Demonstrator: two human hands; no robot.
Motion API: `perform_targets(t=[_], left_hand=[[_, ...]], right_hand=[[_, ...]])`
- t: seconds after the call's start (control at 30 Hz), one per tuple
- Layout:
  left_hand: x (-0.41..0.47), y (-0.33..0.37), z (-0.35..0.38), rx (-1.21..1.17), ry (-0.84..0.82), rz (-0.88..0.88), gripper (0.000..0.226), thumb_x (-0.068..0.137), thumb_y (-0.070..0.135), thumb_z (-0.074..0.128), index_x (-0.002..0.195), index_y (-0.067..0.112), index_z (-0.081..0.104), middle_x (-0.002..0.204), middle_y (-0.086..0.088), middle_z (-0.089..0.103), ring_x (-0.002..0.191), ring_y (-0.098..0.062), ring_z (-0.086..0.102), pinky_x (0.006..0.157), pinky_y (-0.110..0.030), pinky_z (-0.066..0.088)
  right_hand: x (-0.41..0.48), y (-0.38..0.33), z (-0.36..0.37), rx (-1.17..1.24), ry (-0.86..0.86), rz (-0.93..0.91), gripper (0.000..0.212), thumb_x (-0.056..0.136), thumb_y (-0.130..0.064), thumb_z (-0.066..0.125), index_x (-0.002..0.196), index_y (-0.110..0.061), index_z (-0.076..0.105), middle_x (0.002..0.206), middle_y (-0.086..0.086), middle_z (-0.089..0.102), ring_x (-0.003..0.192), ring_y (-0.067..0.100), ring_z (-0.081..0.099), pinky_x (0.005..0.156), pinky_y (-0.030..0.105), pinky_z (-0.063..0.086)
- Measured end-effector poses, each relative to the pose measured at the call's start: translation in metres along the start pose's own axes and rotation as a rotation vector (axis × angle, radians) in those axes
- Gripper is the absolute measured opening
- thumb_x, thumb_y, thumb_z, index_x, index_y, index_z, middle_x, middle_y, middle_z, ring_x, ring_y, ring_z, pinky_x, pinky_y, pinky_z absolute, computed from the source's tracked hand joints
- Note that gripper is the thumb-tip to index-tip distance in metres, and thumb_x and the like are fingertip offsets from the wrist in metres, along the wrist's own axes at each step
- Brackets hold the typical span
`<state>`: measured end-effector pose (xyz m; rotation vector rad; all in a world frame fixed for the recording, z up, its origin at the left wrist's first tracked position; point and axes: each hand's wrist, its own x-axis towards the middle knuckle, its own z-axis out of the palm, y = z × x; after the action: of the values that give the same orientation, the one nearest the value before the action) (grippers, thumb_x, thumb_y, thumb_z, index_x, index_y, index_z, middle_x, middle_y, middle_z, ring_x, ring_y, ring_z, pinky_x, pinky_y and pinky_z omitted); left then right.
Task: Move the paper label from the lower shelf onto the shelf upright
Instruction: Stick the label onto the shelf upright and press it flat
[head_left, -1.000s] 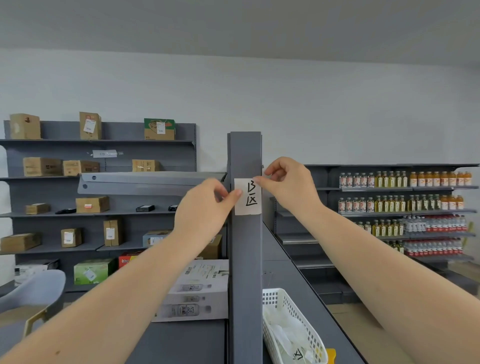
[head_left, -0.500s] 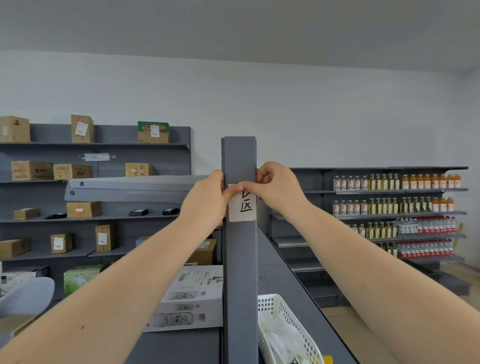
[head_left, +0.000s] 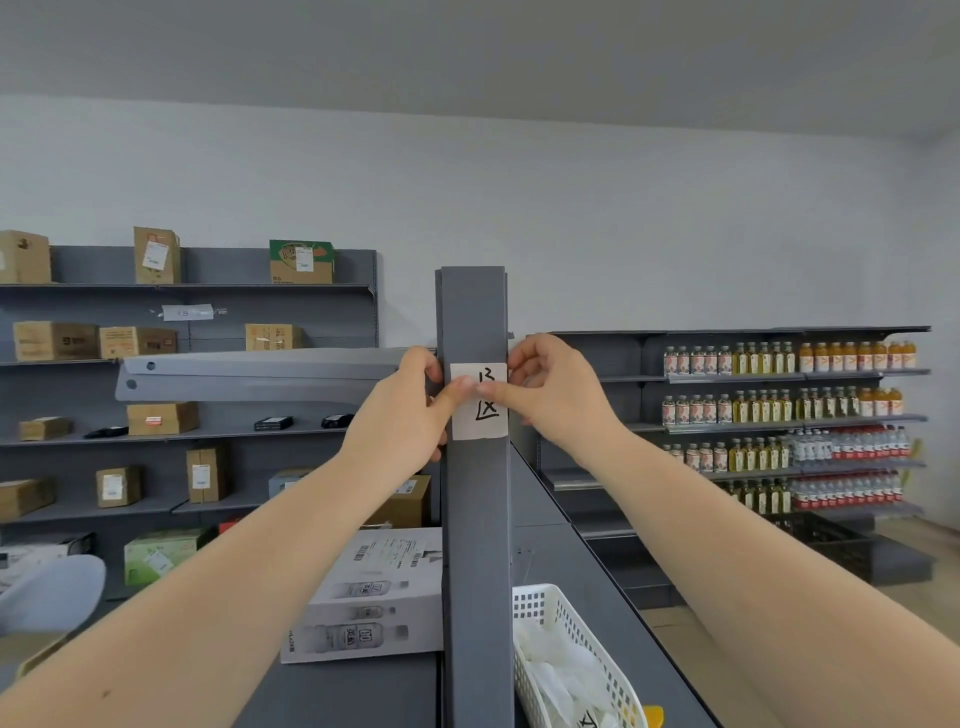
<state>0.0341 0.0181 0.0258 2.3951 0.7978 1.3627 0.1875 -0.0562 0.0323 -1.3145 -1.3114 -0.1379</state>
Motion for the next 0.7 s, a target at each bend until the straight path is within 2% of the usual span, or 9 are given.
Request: perform_targets(t=[0.07,0.17,0.23,0.33,0.4,0.5,0.7], left_hand=[[0.0,0.0,0.003,0.002,0.034,0.011,0.028,0.093,0.047,0.05,0.099,0.021,0.042,0.072,-0.003,0.065,0.051,-0.023,0.066,0.053,-0.043,0.06],[0.002,-0.001,0.005,-0.046,0.066,0.001,0.031,0.09,0.048,0.054,0.094,0.019,0.043,0.065,-0.003,0.064,0.049,-0.026,0.066,0.052,-0.047,0.06],[0.003,0.0,0.004,-0.077,0.059,-0.005,0.032,0.09,0.045,0.057,0.094,0.017,0.043,0.062,-0.005,0.064,0.045,-0.023,0.064,0.049,-0.043,0.06],[0.004,0.0,0.0,-0.105,0.003,-0.015,0.031,0.09,0.041,0.059,0.097,0.015,0.043,0.065,-0.01,0.066,0.041,-0.016,0.058,0.04,-0.026,0.054],[0.004,-0.001,-0.002,-0.112,-0.032,-0.015,0.031,0.09,0.039,0.059,0.098,0.014,0.042,0.068,-0.012,0.068,0.042,-0.017,0.06,0.038,-0.021,0.051],[0.006,-0.002,-0.004,-0.126,-0.081,-0.01,0.027,0.091,0.033,0.06,0.1,0.014,0.042,0.069,-0.013,0.07,0.043,-0.019,0.064,0.04,-0.023,0.053],[0.006,-0.008,-0.008,-0.095,-0.142,0.029,0.021,0.095,0.02,0.055,0.108,0.015,0.04,0.073,-0.01,0.071,0.051,-0.019,0.069,0.048,-0.025,0.058]], right_hand=[[-0.003,-0.001,0.006,-0.041,0.036,-0.039,0.043,0.066,-0.038,0.084,0.089,-0.015,0.056,0.079,0.007,0.063,0.063,0.013,0.053,0.062,0.034,0.051],[-0.004,-0.002,0.009,-0.027,0.067,-0.055,0.041,0.065,-0.031,0.085,0.086,-0.016,0.053,0.073,0.001,0.056,0.06,0.011,0.047,0.06,0.03,0.046],[-0.002,0.0,0.01,-0.02,0.06,-0.051,0.04,0.065,-0.028,0.085,0.085,-0.016,0.053,0.073,0.003,0.056,0.059,0.011,0.047,0.06,0.03,0.046],[0.002,0.002,0.007,0.031,0.033,-0.014,0.041,0.063,-0.027,0.087,0.087,-0.012,0.056,0.078,0.015,0.062,0.063,0.016,0.052,0.061,0.037,0.05],[0.003,0.004,0.004,0.101,0.009,0.026,0.038,0.064,-0.023,0.087,0.085,-0.012,0.058,0.077,0.013,0.063,0.066,0.019,0.056,0.058,0.037,0.052],[0.005,0.004,-0.002,0.196,-0.053,0.076,0.027,0.071,-0.01,0.082,0.082,-0.015,0.058,0.073,0.004,0.06,0.066,0.019,0.06,0.052,0.027,0.052],[0.001,0.007,-0.005,0.281,-0.084,0.101,0.021,0.078,-0.003,0.075,0.085,-0.017,0.061,0.081,0.008,0.062,0.072,0.022,0.064,0.053,0.027,0.054]])
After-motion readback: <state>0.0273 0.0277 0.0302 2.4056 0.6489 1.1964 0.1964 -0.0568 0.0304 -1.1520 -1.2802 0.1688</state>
